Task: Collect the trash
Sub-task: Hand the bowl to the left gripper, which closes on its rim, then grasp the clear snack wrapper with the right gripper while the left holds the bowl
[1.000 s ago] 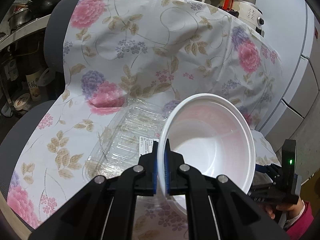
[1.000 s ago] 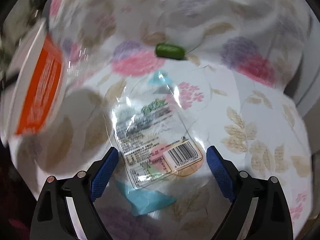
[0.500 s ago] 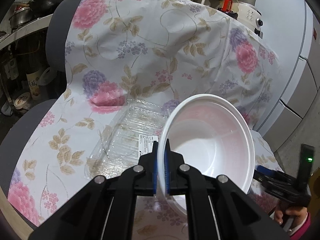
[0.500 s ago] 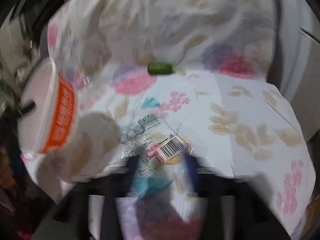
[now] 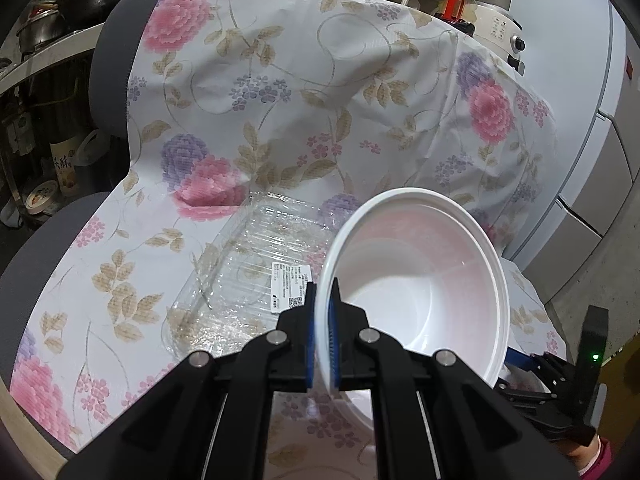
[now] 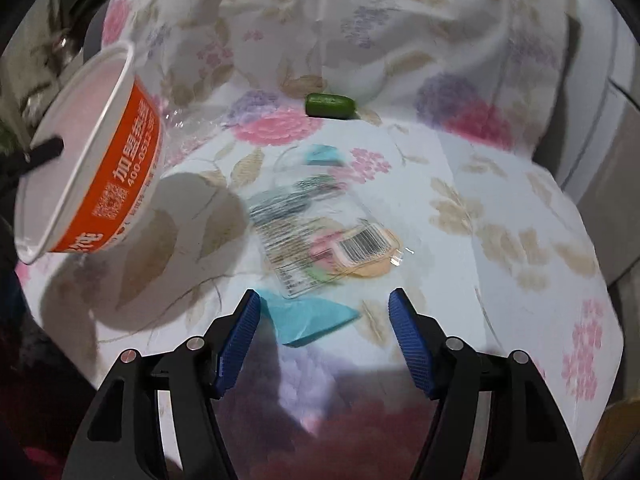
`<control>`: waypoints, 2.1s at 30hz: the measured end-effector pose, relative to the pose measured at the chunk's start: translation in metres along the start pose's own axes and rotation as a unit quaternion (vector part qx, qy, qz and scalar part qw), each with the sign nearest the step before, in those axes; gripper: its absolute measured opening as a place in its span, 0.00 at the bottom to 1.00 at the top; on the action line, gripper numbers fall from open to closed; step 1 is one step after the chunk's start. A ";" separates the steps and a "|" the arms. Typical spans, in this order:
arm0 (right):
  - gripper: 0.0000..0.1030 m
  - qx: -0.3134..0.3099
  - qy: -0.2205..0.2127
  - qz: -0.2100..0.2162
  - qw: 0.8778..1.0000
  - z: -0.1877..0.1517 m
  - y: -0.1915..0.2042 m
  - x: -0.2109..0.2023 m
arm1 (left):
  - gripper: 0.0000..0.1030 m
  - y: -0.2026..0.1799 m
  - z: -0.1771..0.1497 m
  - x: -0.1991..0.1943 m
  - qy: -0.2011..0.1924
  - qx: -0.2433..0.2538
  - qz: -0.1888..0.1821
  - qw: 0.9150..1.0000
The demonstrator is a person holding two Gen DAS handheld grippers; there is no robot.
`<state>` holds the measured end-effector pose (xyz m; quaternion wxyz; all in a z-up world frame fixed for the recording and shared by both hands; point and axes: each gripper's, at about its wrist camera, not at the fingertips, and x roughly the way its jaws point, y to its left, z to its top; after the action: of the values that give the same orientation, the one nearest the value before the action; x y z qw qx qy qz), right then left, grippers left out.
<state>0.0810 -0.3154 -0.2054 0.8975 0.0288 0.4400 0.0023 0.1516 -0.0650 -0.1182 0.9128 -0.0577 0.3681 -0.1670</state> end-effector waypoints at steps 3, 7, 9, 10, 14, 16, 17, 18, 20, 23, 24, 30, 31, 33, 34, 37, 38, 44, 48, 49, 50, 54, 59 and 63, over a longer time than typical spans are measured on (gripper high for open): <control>0.49 0.015 0.010 0.137 0.990 0.003 0.005 -0.008 | 0.04 0.002 0.000 0.000 0.000 0.000 0.000 1.000; 0.54 0.000 -0.017 0.123 0.992 0.008 0.007 -0.025 | 0.04 0.005 0.002 0.000 -0.002 -0.004 0.001 1.000; 0.71 0.002 -0.032 0.070 0.997 0.015 -0.001 -0.026 | 0.04 0.007 0.003 0.001 -0.002 -0.004 0.000 1.000; 0.72 0.002 -0.033 0.048 0.998 0.020 -0.006 -0.022 | 0.04 0.007 0.003 0.001 -0.001 -0.005 -0.001 1.000; 0.79 -0.015 0.006 0.010 1.000 0.035 -0.013 0.012 | 0.04 0.007 0.002 0.003 0.001 -0.006 -0.002 1.000; 0.82 -0.014 0.024 0.004 1.000 0.041 -0.018 0.025 | 0.04 0.006 0.002 0.004 0.002 -0.004 -0.002 1.000; 0.83 -0.006 0.035 0.013 0.999 0.040 -0.023 0.030 | 0.04 0.006 0.002 0.004 0.002 -0.002 -0.003 1.000; 0.85 0.001 0.043 0.021 0.999 0.038 -0.025 0.034 | 0.04 0.005 0.002 0.004 0.002 -0.001 -0.003 1.000; 0.85 -0.010 0.044 0.024 0.999 0.037 -0.024 0.036 | 0.04 0.005 0.002 0.005 0.001 -0.001 -0.004 1.000; 0.75 -0.021 0.046 0.032 0.998 0.036 -0.021 0.032 | 0.04 0.005 0.002 0.006 0.002 -0.002 -0.005 1.000; 0.64 -0.023 0.046 0.038 0.998 0.036 -0.019 0.028 | 0.04 0.005 0.002 0.006 0.003 -0.003 -0.005 1.000; 0.22 0.006 0.047 0.076 0.996 0.035 -0.021 0.018 | 0.04 0.003 0.000 0.009 0.005 -0.001 -0.006 1.000; 0.22 0.003 0.052 0.092 0.994 0.033 -0.018 0.015 | 0.04 0.002 0.000 0.008 0.005 -0.001 -0.006 1.000; 0.22 -0.023 0.065 0.113 0.991 0.027 -0.008 0.010 | 0.04 0.003 0.000 0.008 0.004 -0.003 -0.004 1.000; 0.25 -0.036 0.064 0.107 0.992 0.025 -0.002 0.007 | 0.04 0.004 0.000 0.007 0.003 -0.004 -0.003 1.000; 0.57 -0.043 0.043 0.099 0.993 0.024 0.011 -0.009 | 0.04 0.008 0.003 0.001 -0.003 -0.013 0.002 1.000; 0.80 -0.046 0.024 0.095 0.994 0.024 0.014 -0.016 | 0.04 0.011 0.004 -0.001 -0.006 -0.016 0.004 1.000; 0.86 -0.043 0.002 0.090 0.995 0.031 0.048 -0.021 | 0.04 0.029 0.010 -0.013 -0.022 -0.040 0.016 0.999; 0.87 -0.064 0.031 0.066 0.995 0.030 0.074 -0.004 | 0.04 0.040 0.012 -0.016 -0.022 -0.051 0.019 0.998; 0.87 -0.070 0.032 0.058 0.995 0.028 0.077 -0.001 | 0.04 0.041 0.012 -0.017 -0.022 -0.051 0.019 0.998; 0.89 -0.070 0.020 0.054 0.996 0.027 0.079 -0.002 | 0.04 0.042 0.011 -0.017 -0.022 -0.051 0.019 0.998; 0.85 -0.044 0.029 0.078 0.996 0.027 0.066 0.001 | 0.04 0.043 0.010 -0.017 -0.020 -0.051 0.016 0.998; 0.58 -0.023 0.030 0.084 0.996 0.028 0.058 -0.004 | 0.04 0.041 0.006 -0.015 -0.015 -0.049 0.011 0.999; 0.46 -0.008 0.028 0.088 0.996 0.029 0.051 -0.004 | 0.04 0.038 0.004 -0.014 -0.012 -0.047 0.009 0.999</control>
<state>0.1030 -0.2663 -0.1817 0.8816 0.0600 0.4603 0.0861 0.1550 -0.0246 -0.1144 0.9150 -0.0989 0.3649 -0.1406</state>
